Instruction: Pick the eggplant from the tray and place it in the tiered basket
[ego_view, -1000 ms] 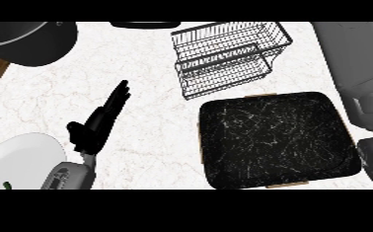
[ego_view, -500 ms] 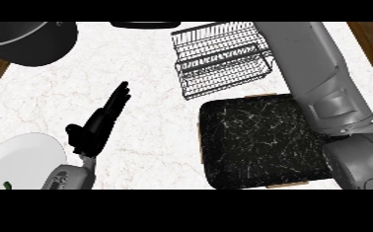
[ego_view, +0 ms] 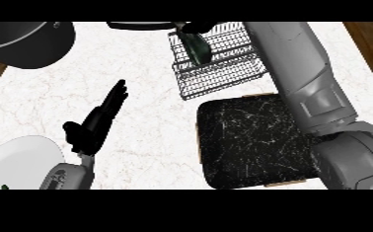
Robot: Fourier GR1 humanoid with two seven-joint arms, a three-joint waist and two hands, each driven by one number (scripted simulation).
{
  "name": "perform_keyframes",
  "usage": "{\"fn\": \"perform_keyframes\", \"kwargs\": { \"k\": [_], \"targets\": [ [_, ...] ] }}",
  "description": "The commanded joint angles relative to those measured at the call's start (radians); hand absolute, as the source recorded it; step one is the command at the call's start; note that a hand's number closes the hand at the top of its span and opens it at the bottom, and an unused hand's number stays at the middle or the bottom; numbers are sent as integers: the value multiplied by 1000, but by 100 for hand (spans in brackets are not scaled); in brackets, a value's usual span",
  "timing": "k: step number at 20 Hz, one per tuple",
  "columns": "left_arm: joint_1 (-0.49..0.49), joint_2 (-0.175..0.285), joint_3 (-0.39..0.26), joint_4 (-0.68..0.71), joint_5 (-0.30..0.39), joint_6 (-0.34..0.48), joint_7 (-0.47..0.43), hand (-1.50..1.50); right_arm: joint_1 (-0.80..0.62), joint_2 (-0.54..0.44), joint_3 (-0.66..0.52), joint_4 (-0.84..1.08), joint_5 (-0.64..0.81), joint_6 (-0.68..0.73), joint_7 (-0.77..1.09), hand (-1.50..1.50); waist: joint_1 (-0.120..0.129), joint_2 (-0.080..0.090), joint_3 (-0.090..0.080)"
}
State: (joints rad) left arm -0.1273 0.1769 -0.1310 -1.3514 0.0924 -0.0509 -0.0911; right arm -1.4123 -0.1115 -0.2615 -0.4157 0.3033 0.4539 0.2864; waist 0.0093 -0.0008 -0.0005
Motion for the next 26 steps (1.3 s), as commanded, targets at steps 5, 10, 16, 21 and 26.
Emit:
{"fn": "perform_keyframes", "kwargs": {
  "k": [5, 10, 16, 21, 26],
  "targets": [
    [14, -25, -1, 40, -19, -1, -46, 0, -5, -26, -105, -45, -110, -82, 94, -150, -7, 0, 0],
    [-21, -28, 3, 20, -21, 9, -22, 0, -17, -140, -97, -71, -20, -314, 16, -150, 9, 11, -1],
    [-7, -10, -1, 9, -25, -10, -12, 0, 24, -333, -193, -85, -51, -398, -47, -150, 9, 12, 1],
    [0, -29, -15, -2, -29, -10, -22, 0, 108, -505, -314, -5, -149, -273, -178, -150, 25, 22, 2],
    [-24, -42, -24, 6, -41, -2, 5, 0, 172, -653, -352, 70, -172, -150, -259, -150, 33, 27, 3]
  ]
}}
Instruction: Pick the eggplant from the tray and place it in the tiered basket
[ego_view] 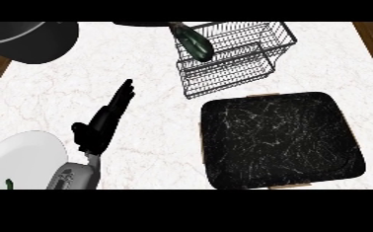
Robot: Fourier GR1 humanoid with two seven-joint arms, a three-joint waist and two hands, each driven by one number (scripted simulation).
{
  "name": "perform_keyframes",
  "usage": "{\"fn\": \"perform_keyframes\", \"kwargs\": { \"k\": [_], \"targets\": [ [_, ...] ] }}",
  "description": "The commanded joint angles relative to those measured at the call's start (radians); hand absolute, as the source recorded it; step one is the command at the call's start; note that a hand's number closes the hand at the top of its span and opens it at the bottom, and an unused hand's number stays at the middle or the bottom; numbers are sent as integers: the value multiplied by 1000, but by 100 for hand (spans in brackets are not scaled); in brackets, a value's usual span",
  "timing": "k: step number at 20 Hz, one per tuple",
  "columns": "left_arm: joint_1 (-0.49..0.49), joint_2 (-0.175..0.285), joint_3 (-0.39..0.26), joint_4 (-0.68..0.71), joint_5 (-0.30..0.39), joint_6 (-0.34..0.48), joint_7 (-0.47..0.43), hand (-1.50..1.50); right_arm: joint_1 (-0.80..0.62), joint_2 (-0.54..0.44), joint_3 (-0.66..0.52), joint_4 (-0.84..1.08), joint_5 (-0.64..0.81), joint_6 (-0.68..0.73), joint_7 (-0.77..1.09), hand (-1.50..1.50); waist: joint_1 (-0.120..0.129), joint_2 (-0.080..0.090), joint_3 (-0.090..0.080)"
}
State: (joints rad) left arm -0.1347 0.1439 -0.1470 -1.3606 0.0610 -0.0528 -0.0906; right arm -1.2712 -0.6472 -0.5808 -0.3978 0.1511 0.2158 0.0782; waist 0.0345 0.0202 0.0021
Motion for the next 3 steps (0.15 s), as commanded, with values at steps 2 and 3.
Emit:
{"fn": "perform_keyframes", "kwargs": {
  "k": [2, 3],
  "targets": [
    [-37, 22, 36, 32, 24, -32, -14, 0, 75, -177, -29, 74, -11, 160, -89, -150, 12, 13, 1],
    [1, 12, 15, 6, 5, -11, -8, 0, 101, -230, -45, 86, -29, 233, -91, -150, 8, 8, 2]
  ]
}}
